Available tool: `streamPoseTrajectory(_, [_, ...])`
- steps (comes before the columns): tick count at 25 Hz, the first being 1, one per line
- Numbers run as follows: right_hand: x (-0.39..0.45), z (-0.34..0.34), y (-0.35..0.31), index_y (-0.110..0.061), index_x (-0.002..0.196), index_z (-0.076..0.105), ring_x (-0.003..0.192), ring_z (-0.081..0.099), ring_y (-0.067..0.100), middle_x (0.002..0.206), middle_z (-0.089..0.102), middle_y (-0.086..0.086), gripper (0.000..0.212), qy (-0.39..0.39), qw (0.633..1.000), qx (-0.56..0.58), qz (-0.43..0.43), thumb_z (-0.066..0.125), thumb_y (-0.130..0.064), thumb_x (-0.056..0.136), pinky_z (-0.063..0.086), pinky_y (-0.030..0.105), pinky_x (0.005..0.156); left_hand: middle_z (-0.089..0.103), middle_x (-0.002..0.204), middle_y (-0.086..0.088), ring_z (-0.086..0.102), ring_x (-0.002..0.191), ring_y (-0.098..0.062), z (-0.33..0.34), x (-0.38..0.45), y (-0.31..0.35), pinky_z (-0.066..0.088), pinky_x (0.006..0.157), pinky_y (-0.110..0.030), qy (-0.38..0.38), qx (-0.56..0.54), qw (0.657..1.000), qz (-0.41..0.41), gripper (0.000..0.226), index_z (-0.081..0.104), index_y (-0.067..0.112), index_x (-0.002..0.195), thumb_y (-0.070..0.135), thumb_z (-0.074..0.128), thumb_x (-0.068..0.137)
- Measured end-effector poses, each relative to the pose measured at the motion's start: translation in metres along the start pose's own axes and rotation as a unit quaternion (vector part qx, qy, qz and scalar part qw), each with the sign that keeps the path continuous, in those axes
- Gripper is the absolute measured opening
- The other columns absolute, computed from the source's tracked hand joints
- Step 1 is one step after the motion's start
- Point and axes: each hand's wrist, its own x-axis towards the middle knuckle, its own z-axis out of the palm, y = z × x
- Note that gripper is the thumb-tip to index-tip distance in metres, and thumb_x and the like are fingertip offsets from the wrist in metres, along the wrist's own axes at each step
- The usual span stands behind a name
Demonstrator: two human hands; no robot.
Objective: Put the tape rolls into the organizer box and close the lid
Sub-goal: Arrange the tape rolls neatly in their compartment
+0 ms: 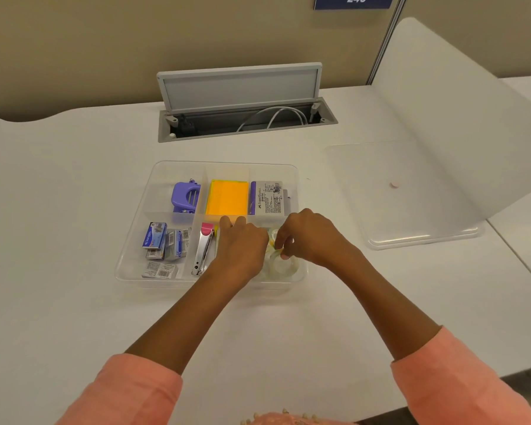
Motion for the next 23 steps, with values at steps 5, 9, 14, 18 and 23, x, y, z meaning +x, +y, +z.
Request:
streamPoseTrajectory(5, [0.006,0.018,-0.005,-0.012,0.107,0.065,0.108,0.054,0.027,0.112,0.066,0.010,0.026,0.018,0.991,-0.127,-0.025,0.067,-0.014,0.081,0.043,0.039,0.086,0.063,0.111,-0.008,0.049,0.107,-0.025,0.003,-0.003,-0.003,0.031,0.100,-0.041,0.021,-0.028,0.999,-0.011,0.028,0.064,0.022,0.108,0.024,0.068,0.081])
streamPoseTrajectory(9, [0.005,0.027,-0.002,-0.007,0.105,0.062,0.106,0.050,0.028,0.108,0.065,0.012,0.023,0.021,0.987,-0.154,-0.033,0.063,-0.006,0.081,0.039,0.039,0.084,0.065,0.110,-0.007,0.051,0.106,-0.024,0.005,-0.005,-0.007,0.034,0.098,-0.039,0.019,-0.050,0.999,-0.008,0.023,0.066,0.020,0.104,0.024,0.068,0.081])
streamPoseTrajectory(14, [0.000,0.026,-0.003,-0.019,0.104,0.067,0.106,0.050,0.024,0.105,0.068,0.002,0.027,0.056,0.992,-0.102,-0.048,0.069,-0.012,0.078,0.031,0.044,0.088,0.055,0.117,-0.011,0.045,0.111,-0.028,0.002,-0.005,-0.011,0.038,0.099,-0.036,0.040,-0.150,0.988,-0.027,0.022,0.069,0.022,0.105,0.026,0.064,0.083])
streamPoseTrajectory(18, [-0.004,0.029,-0.004,-0.027,0.102,0.070,0.105,0.046,0.021,0.104,0.067,-0.003,0.024,0.052,0.993,-0.080,-0.072,0.069,-0.018,0.079,0.025,0.041,0.082,0.048,0.122,-0.011,0.041,0.115,-0.029,0.004,-0.009,-0.009,0.038,0.102,-0.035,0.026,-0.164,0.986,-0.005,0.027,0.068,0.021,0.108,0.026,0.066,0.082])
streamPoseTrajectory(23, [0.002,0.033,0.004,-0.013,0.096,0.070,0.101,0.046,0.025,0.098,0.065,0.004,0.015,0.081,0.988,-0.130,-0.038,0.065,-0.012,0.082,0.026,0.040,0.080,0.050,0.122,-0.013,0.042,0.114,-0.028,0.010,-0.009,-0.010,0.037,0.102,-0.035,0.030,-0.111,0.993,-0.007,0.029,0.066,0.018,0.111,0.029,0.063,0.084])
